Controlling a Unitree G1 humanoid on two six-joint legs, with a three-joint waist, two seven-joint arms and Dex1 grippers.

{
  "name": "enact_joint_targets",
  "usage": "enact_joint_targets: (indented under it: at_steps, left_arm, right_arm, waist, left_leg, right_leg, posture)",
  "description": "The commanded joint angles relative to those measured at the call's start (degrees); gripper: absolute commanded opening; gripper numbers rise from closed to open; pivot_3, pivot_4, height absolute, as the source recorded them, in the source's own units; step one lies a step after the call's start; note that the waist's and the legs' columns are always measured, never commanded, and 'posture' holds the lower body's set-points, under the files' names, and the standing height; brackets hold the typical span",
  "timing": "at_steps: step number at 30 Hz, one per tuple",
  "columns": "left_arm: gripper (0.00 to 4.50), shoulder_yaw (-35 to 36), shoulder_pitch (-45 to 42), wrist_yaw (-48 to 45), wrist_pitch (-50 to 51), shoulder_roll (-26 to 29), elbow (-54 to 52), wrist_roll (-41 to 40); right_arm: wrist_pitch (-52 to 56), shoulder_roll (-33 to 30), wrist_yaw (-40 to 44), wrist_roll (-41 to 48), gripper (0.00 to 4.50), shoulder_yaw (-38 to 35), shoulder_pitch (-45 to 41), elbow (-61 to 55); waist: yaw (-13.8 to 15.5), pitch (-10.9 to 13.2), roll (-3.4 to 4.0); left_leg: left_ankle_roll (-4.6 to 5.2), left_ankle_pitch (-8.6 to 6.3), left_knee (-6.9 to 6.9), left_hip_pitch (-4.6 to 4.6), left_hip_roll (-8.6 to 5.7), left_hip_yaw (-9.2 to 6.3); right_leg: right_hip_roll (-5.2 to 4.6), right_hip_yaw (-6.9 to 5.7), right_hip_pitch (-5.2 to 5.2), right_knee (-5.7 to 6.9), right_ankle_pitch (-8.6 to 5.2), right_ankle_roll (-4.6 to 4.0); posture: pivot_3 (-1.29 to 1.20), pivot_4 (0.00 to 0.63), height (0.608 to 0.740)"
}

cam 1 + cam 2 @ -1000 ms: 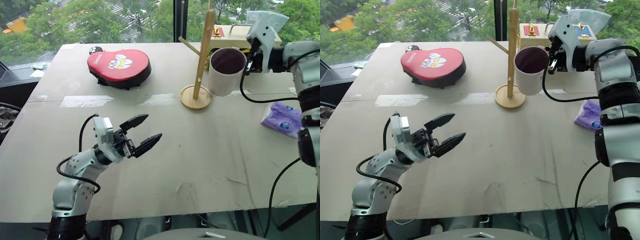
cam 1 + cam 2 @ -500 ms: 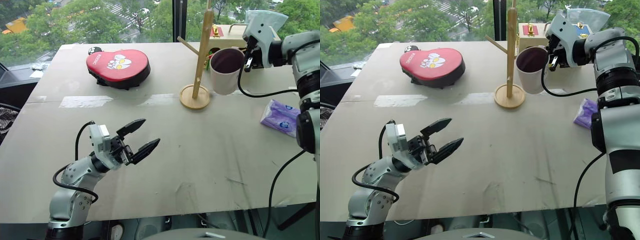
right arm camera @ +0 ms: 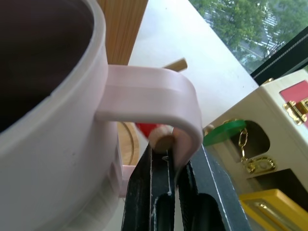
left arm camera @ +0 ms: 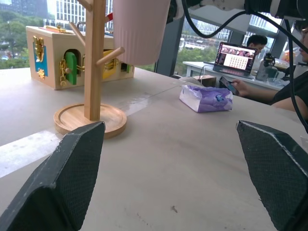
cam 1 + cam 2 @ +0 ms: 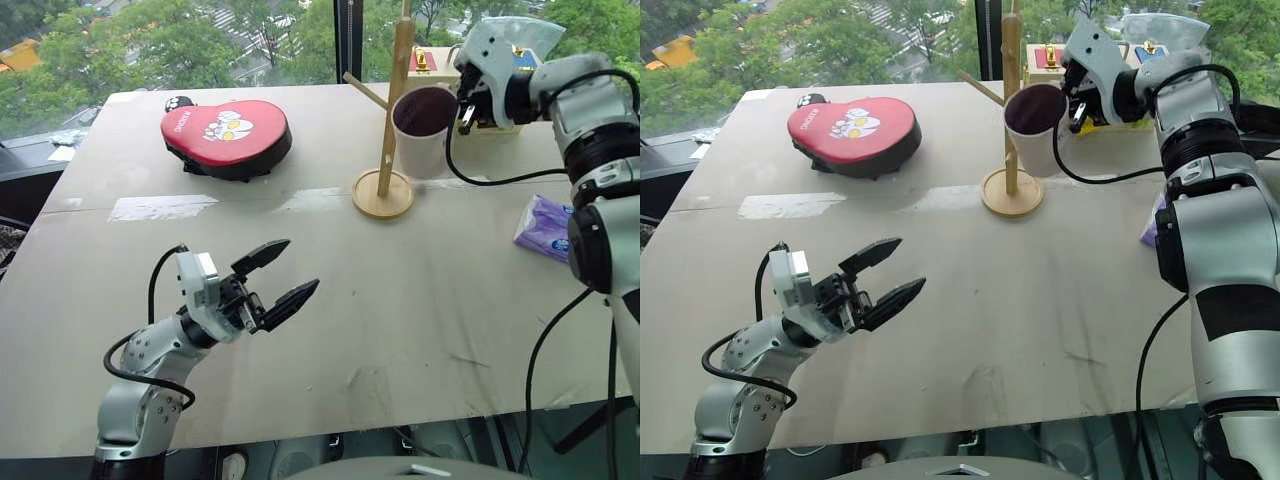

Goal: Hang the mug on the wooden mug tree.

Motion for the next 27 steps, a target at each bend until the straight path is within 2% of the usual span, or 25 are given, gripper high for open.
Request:
enact_joint_targets:
  at_steps: [1,7,10,12,13,15,16,19,23,25,27]
  left_arm:
    - [4.5,0.7,0.5,0.4,-1.5,0.1,-2.5,0.2]
    - [4.5,0.4,0.6,0.7,-1.9,0.2,-2.5,0.4]
    - [4.5,0.1,0.4,0.8,-1.8,0.2,-2.4,0.4]
    - [4.5,-0.2,-0.1,0.9,-1.7,0.2,-2.3,0.5]
    - [4.5,-0.3,-0.3,0.9,-1.7,0.2,-2.2,0.5]
    - [4.5,-0.6,-0.7,1.0,-1.4,0.2,-2.3,0.4]
    - [4.5,-0.7,-0.8,1.1,-1.3,0.1,-2.4,0.2]
    - [4.5,-0.6,-0.7,1.6,-0.9,-0.2,-3.2,-0.6]
    - [4.5,0.5,-0.4,2.8,-0.1,-0.7,-4.9,-3.2]
    - [4.5,1.0,-0.3,3.1,0.0,-0.7,-5.6,-4.1]
    - [4.5,2.1,-0.7,3.3,-0.3,-1.1,-5.8,-5.5]
  right_arm:
    - [-1.5,-0.1,3.1,-0.1,0.05,-1.1,-1.7,-1.2]
    - [-1.6,-0.4,9.5,-0.8,0.05,-0.3,-0.9,-2.5]
    - [-1.8,-0.1,7.9,-1.5,0.05,-0.5,-0.9,-2.7]
    - [-0.8,0.4,1.4,-2.0,0.05,-1.2,-1.3,-1.8]
    - [-0.5,0.4,0.2,-2.2,0.46,-1.3,-1.3,-1.4]
    - [-0.2,0.0,-0.6,-2.1,0.84,-1.5,-0.5,-1.3]
    - [-0.8,-0.3,-1.4,-2.0,1.29,-1.6,0.1,-1.7]
    - [-0.6,-2.2,2.8,-0.2,2.73,-2.8,1.1,-3.4]
    - [3.9,-6.8,9.6,3.9,2.73,-6.0,3.7,-9.2]
    - [5.8,-9.0,10.2,5.2,2.73,-7.2,6.1,-13.1]
    - [7.6,-13.2,12.0,7.6,2.73,-9.5,13.1,-21.3]
  waist:
    - [0.0,0.0,0.01]
    - [0.0,0.0,0.01]
    - [0.0,0.0,0.02]
    - [0.0,0.0,0.02]
    - [0.0,0.0,0.02]
    - [0.0,0.0,0.02]
    - [0.0,0.0,0.02]
    - [0.2,0.0,0.02]
    - [0.2,0.0,0.01]
    - [0.3,0.0,0.01]
    - [0.5,0.0,-0.01]
  left_leg:
    - [0.0,0.0,0.0,0.0,0.0,0.0]
    - [0.0,0.0,0.0,0.0,0.0,0.0]
    - [0.0,0.0,0.0,0.0,0.0,0.0]
    - [-0.01,0.0,0.0,0.0,0.0,0.0]
    - [-0.01,-0.01,0.0,0.0,0.0,0.0]
    - [-0.02,-0.01,-0.01,0.0,0.0,0.0]
    - [-0.02,-0.01,-0.01,0.0,0.0,-0.01]
    - [-0.03,-0.01,-0.02,0.0,-0.01,0.0]
    - [-0.02,-0.01,-0.04,-0.03,-0.01,0.0]
    - [-0.02,-0.01,-0.04,-0.04,-0.01,-0.01]
    - [-0.01,-0.01,-0.05,-0.04,-0.01,-0.04]
  right_leg:
    - [0.0,0.0,0.0,0.0,0.0,0.0]
    - [-0.02,0.01,0.0,0.0,0.0,0.0]
    - [-0.03,0.02,0.0,0.0,0.0,0.0]
    - [-0.04,0.05,0.0,0.0,0.0,0.0]
    - [-0.05,0.09,-0.01,0.0,0.0,-0.01]
    - [-0.06,0.14,-0.02,0.0,0.0,-0.01]
    - [-0.06,0.15,-0.02,0.0,0.0,-0.01]
    - [-0.07,0.17,-0.01,-0.01,0.0,-0.02]
    - [-0.08,0.17,0.0,-0.06,0.0,-0.01]
    - [-0.1,0.17,0.0,-0.06,0.0,-0.01]
    - [-0.12,0.16,0.01,-0.08,0.0,-0.01]
  posture:
    - [0.0,0.15,0.733]
    - [0.0,0.15,0.733]
    - [0.0,0.15,0.733]
    - [0.0,0.15,0.733]
    - [0.0,0.15,0.733]
    - [0.0,0.15,0.733]
    - [0.0,0.15,0.733]
    - [0.0,0.15,0.733]
    - [0.0,0.15,0.733]
    - [0.0,0.15,0.733]
    - [0.0,0.15,0.733]
